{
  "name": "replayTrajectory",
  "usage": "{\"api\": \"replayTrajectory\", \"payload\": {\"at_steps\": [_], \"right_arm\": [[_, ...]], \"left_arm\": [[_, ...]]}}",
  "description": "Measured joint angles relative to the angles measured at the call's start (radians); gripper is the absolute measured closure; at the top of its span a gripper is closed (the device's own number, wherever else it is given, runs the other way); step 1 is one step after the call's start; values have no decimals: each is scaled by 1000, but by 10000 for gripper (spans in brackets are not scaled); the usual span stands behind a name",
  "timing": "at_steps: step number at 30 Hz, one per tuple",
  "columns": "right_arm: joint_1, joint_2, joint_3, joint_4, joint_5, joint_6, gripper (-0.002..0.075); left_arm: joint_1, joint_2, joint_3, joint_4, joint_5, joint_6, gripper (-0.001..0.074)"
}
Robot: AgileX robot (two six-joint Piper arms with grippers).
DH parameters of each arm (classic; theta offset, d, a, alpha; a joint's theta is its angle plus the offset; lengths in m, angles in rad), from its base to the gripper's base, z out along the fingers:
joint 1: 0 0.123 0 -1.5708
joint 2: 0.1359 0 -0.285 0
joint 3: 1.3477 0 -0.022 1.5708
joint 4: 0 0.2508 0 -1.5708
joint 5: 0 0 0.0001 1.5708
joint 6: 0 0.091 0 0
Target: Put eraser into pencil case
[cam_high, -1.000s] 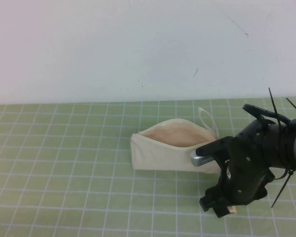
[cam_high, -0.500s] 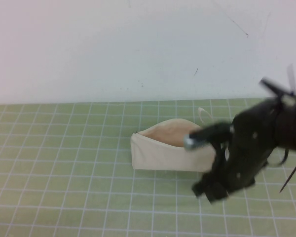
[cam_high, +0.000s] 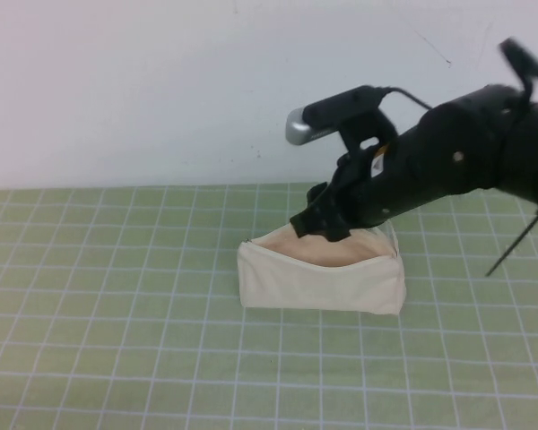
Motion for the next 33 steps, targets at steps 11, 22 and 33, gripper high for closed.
{"api": "replayTrajectory", "payload": {"at_steps": [11,22,33], "right_arm": [[0,70,-10,0,-51,-2,281],[0,-186,28,-35,56,-4,683],[0,-686,413,-35,5,-69,725]], "left_arm": [[0,0,0,0,0,0,738],[0,0,0,0,0,0,738],[0,0,0,0,0,0,738]]}}
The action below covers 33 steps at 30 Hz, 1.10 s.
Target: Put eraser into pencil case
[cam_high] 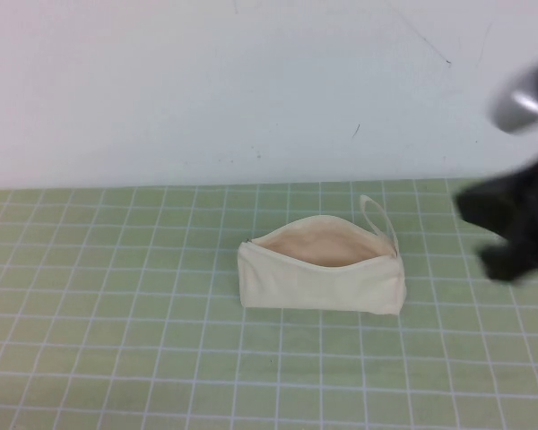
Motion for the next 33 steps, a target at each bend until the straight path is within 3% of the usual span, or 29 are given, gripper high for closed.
{"api": "replayTrajectory", "payload": {"at_steps": [5,13,17,23,28,33], "right_arm": [[0,-218,122,-2,93,-2,726],[0,-410,157,-22,564,14,727],[0,-442,157,-82,587,8,727],[0,-529,204,-121,440,-35,727],[-14,-634,422,-146,88,-37,727],[-151,-815,695,-130,-276,-35,727]], "left_arm": [[0,0,0,0,0,0,738],[0,0,0,0,0,0,738],[0,0,0,0,0,0,738],[0,0,0,0,0,0,737],[0,0,0,0,0,0,737],[0,0,0,0,0,0,737]]}}
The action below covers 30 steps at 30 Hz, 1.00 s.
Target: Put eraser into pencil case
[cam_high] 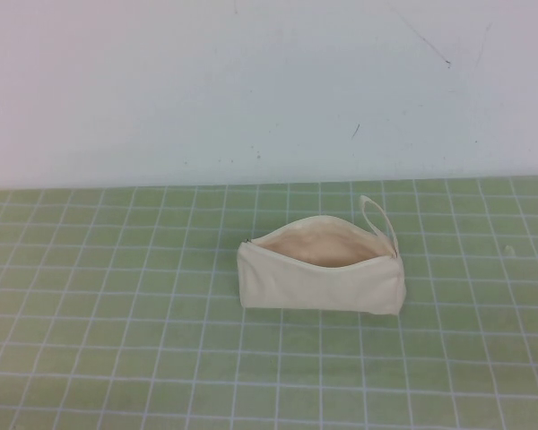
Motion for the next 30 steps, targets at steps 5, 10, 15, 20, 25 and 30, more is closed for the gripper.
{"api": "replayTrajectory", "payload": {"at_steps": [5,10,15,20,25,30], "right_arm": [[-251,-144,159,9,-58,0,727],[-462,-265,277,14,-62,0,727],[-539,-343,375,26,-68,19,727],[-537,-345,409,28,-18,68,727],[-527,-345,409,28,79,75,727],[-527,-345,409,28,81,77,727]], "left_arm": [[0,0,0,0,0,0,737],[0,0,0,0,0,0,736],[0,0,0,0,0,0,736],[0,0,0,0,0,0,736],[0,0,0,0,0,0,737],[0,0,0,0,0,0,737]]}}
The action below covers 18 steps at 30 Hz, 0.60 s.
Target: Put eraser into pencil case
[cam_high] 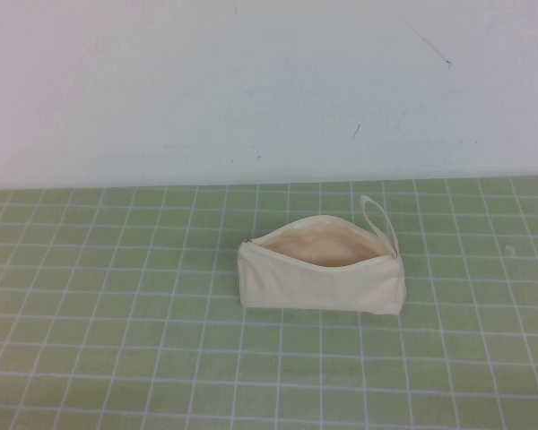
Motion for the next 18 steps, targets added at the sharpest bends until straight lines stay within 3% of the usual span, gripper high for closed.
{"api": "replayTrajectory", "payload": {"at_steps": [18], "right_arm": [[6,0,0,0,0,0,727]], "left_arm": [[0,0,0,0,0,0,737]]}}
